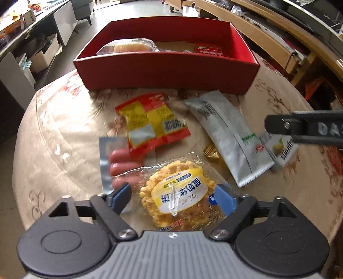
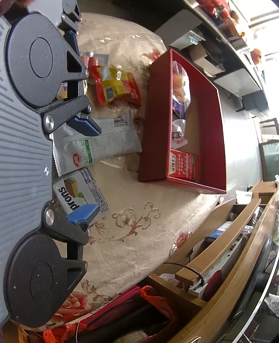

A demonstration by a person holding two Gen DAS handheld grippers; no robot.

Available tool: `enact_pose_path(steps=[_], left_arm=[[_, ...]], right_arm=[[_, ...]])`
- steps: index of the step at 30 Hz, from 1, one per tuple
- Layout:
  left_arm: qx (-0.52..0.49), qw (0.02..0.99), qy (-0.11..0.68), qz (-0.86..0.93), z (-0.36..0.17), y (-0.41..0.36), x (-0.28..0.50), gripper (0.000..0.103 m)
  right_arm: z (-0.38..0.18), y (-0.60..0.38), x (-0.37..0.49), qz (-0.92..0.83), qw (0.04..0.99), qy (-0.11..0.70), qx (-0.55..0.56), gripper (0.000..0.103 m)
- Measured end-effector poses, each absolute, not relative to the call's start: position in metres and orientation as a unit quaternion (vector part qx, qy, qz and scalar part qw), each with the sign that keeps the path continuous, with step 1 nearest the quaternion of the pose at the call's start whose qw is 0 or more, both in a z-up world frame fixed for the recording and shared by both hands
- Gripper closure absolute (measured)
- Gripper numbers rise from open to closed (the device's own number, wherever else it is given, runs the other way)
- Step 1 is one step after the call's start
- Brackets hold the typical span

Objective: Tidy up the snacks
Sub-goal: 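Grasp the long silver pouch with the right tool while the left tool approaches the yellow pastry bag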

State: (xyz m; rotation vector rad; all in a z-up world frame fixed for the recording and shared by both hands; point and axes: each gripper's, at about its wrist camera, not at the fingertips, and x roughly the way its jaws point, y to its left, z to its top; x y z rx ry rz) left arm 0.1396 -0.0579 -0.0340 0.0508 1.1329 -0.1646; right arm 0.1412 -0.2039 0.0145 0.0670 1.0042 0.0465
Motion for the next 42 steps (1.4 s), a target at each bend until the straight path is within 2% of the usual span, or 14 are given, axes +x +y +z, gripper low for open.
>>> enact_pose_path(steps=[5, 11, 22, 26, 28, 31, 42], left_arm=[[-0.021, 0.823, 0.559, -0.099, -0.031, -0.037, 0.125, 0.027], [-0.087, 0.812, 0.569, -0.090, -0.035, -0.025, 0.124, 0.024], [-0.037, 0.820, 0.570, -0.041, -0.060, -0.072, 0.135, 0.001], [-0.041, 0.822, 0.566, -0.043, -0.059, -0.067, 0.133, 0.007], [-0.042, 0.822, 0.566, -0.048, -0.056, -0.063, 0.129, 0.017], [-0.043, 0.819, 0.569, -0.057, -0.052, -0.054, 0.125, 0.023], [-0.060, 0.820, 0.566, -0.065, -0.044, -0.029, 0.120, 0.026]], right_arm=[[0.012, -0.204, 0.140, 0.028, 0.871, 0.490, 0.027, 0.027], [0.012, -0.199, 0.141, 0.036, 0.871, 0.490, 0.026, 0.027], [0.016, -0.198, 0.141, 0.044, 0.873, 0.485, 0.029, 0.025], [0.018, -0.203, 0.141, 0.042, 0.874, 0.483, 0.034, 0.025], [0.018, -0.204, 0.141, 0.043, 0.874, 0.483, 0.035, 0.025], [0.018, -0.206, 0.141, 0.042, 0.873, 0.484, 0.037, 0.025], [0.001, -0.178, 0.158, 0.057, 0.863, 0.502, 0.000, 0.024]])
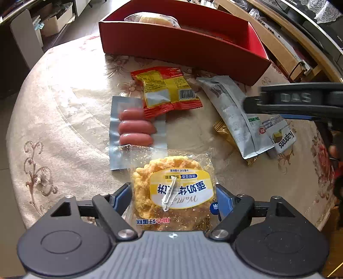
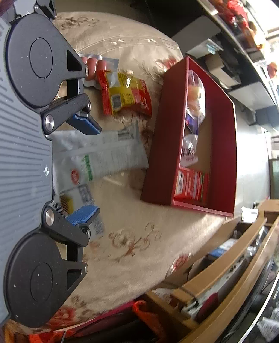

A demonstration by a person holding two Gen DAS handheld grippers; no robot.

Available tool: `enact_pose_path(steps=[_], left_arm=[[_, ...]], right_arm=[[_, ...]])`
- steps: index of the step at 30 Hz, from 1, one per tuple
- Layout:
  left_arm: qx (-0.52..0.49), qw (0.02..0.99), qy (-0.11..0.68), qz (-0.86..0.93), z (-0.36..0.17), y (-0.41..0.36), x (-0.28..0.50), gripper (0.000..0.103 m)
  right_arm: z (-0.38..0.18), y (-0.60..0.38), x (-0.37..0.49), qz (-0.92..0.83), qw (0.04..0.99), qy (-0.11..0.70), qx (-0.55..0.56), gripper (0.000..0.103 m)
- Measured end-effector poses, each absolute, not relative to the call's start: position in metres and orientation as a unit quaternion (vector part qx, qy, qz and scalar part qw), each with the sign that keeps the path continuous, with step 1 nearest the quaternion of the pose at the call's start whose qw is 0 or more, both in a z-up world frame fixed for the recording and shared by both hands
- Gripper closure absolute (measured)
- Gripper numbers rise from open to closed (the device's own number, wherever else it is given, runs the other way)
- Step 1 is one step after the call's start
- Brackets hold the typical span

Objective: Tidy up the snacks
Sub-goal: 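Grasp the long silver pouch with the right tool while the left tool approaches the yellow pastry bag, then close the left tool on the yellow pastry bag while the right tool holds the silver pouch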

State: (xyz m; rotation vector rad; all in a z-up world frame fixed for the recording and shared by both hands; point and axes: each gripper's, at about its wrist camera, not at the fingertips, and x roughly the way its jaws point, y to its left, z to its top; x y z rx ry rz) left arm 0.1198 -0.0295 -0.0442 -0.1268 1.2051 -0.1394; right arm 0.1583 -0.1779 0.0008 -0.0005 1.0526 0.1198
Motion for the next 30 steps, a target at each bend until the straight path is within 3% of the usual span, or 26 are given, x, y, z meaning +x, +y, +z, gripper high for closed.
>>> enact_pose_path(steps=[8, 15, 23, 30], left_arm=[[-0.047, 0.825, 0.559, -0.061, -0.042, -0.026, 0.121, 0.025], [-0.066, 0.815, 0.573, -0.055, -0.051, -0.015, 0.129, 0.024], [-0.055, 0.815, 0.574, -0.050, -0.054, -0.018, 0.130, 0.016], [-0.015, 0.821, 0.568, -0.048, -0.061, -0.033, 0.131, 0.003]], right_arm=[[-0.025, -0.148, 0.176, 0.079, 0.842, 0.533, -0.034, 0.025], [-0.027, -0.145, 0.177, 0.074, 0.839, 0.537, -0.045, 0.054], [-0.014, -0.148, 0.148, 0.078, 0.845, 0.526, -0.055, 0.058], [-0.005, -0.158, 0.118, 0.067, 0.852, 0.518, -0.029, 0.058]])
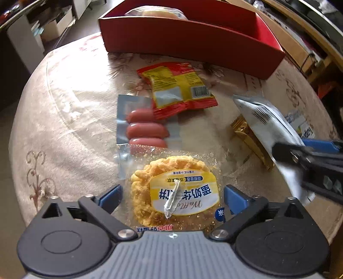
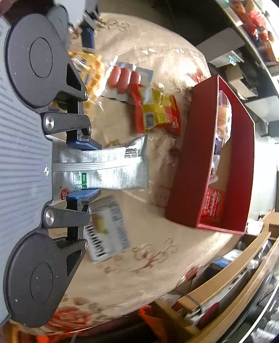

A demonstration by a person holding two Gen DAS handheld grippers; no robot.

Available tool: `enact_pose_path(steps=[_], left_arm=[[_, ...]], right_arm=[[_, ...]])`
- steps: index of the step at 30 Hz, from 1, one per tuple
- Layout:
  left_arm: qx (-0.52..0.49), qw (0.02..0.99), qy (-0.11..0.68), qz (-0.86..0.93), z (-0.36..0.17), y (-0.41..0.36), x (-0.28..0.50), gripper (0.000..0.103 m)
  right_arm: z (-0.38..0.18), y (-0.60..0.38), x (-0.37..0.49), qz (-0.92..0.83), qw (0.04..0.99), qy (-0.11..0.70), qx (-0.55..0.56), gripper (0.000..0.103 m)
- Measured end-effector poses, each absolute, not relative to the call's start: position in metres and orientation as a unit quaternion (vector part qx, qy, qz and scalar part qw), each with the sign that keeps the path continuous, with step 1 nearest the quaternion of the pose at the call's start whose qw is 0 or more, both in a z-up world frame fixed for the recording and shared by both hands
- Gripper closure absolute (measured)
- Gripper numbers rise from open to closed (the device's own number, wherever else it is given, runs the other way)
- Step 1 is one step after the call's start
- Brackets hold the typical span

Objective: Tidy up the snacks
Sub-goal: 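Close the left tool on the yellow pastry bag while the right tool holds the silver pouch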

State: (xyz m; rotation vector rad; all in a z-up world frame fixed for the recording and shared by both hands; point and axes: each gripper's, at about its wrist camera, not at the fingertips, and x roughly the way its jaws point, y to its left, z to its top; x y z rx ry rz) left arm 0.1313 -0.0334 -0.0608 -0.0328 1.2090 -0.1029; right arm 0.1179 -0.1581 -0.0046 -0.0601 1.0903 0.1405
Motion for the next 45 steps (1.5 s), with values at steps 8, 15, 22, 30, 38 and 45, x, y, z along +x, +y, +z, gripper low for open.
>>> enact_pose_path(steps=[8, 15, 22, 30, 38, 45], left_arm=[[-0.011, 0.822, 0.565, -0.062, -0.057, -0.032, 0.126, 0.014], [-0.007, 0.820, 0.567, -0.077, -0.055, -0.027, 0.112, 0.020], [-0.009, 0.821, 0.567, -0.063, -0.058, -0.025, 0.119, 0.011], [-0.004, 0.822, 0.566, -0.067, -0.056, -0.026, 0.113, 0.021], [-0.004, 0.825, 0.561, -0.062, -0.047, -0.026, 0.098, 0.031], [-0.016, 0.837, 0.545, -0.046, -0.028, -0.018, 0.085, 0.038]], right_arm=[[-0.010, -0.167, 0.091, 0.054, 0.847, 0.529, -0.022, 0.058], [-0.027, -0.158, 0.075, 0.057, 0.834, 0.546, -0.045, 0.051], [-0.035, -0.164, 0.082, 0.040, 0.829, 0.556, -0.036, 0.040], [-0.039, -0.163, 0.084, 0.046, 0.827, 0.559, -0.037, 0.053], [-0.025, -0.154, 0.069, 0.056, 0.837, 0.543, -0.033, 0.059], [-0.006, -0.159, 0.053, 0.057, 0.855, 0.515, -0.008, 0.059]])
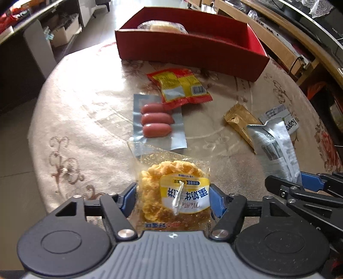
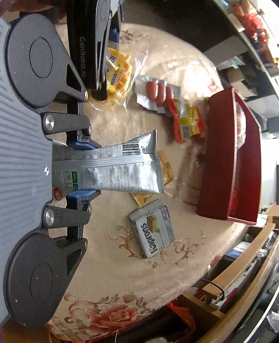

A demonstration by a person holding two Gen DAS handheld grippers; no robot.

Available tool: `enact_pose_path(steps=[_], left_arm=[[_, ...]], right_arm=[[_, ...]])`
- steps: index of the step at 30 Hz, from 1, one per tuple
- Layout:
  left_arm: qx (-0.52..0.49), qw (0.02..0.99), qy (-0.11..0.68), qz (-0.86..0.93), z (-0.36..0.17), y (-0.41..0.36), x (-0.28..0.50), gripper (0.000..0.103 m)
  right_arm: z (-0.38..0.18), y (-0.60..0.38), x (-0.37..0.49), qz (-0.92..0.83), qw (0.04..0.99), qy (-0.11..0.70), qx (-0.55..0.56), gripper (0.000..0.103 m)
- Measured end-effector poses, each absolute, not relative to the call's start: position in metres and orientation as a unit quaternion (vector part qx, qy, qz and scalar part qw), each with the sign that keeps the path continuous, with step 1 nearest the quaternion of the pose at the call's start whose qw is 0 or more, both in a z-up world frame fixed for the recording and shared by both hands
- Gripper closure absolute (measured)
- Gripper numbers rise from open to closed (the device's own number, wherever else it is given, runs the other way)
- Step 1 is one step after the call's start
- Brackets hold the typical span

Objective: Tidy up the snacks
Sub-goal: 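Close the left tool on the yellow pastry bag while the right tool holds the silver pouch, then carry the pastry bag and silver pouch over the red box with both tools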

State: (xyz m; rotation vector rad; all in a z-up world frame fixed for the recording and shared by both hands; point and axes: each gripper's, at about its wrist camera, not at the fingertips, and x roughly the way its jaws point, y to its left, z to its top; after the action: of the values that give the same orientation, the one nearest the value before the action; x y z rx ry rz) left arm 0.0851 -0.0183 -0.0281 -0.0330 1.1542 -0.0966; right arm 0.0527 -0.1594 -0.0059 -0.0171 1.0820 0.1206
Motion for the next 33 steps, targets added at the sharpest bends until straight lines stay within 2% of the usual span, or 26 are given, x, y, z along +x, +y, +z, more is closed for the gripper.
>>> enact_pose_path(steps=[2, 5, 7, 17, 20, 22, 25, 33], left_arm=[[-0.006, 0.834, 0.550, -0.047, -0.030, -0.021, 0.084, 0.038], [-0.011, 0.828, 0.559, -0.035, -0.039, -0.023, 0.088, 0.028], [-0.003, 0.828, 0.560, -0.029, -0.047, -0.023, 0.088, 0.018], [0.041, 0.818, 0.573, -0.029, -0.070, -0.049, 0.083, 0.000], [0.023, 0.822, 0.569, -0.021, -0.072, -0.047, 0.081, 0.002], [0.027, 0.825, 0.564, -0.026, -0.069, -0.046, 0.077, 0.013], [0.022, 0.823, 0.567, -0.022, -0.062, -0.044, 0.072, 0.024], [0.007, 0.823, 0.567, -0.029, -0.050, -0.040, 0.078, 0.033]], right_arm=[[-0.003, -0.160, 0.050, 0.053, 0.857, 0.512, -0.007, 0.059], [0.000, -0.161, 0.046, 0.057, 0.859, 0.509, 0.001, 0.059], [0.000, -0.163, 0.045, 0.054, 0.859, 0.509, 0.005, 0.059], [0.000, -0.168, 0.046, 0.059, 0.859, 0.508, 0.017, 0.058], [0.002, -0.171, 0.046, 0.058, 0.860, 0.507, 0.022, 0.058], [0.005, -0.174, 0.046, 0.059, 0.862, 0.503, 0.027, 0.058], [0.007, -0.176, 0.045, 0.060, 0.864, 0.499, 0.029, 0.058], [0.013, -0.175, 0.047, 0.058, 0.872, 0.486, 0.030, 0.059]])
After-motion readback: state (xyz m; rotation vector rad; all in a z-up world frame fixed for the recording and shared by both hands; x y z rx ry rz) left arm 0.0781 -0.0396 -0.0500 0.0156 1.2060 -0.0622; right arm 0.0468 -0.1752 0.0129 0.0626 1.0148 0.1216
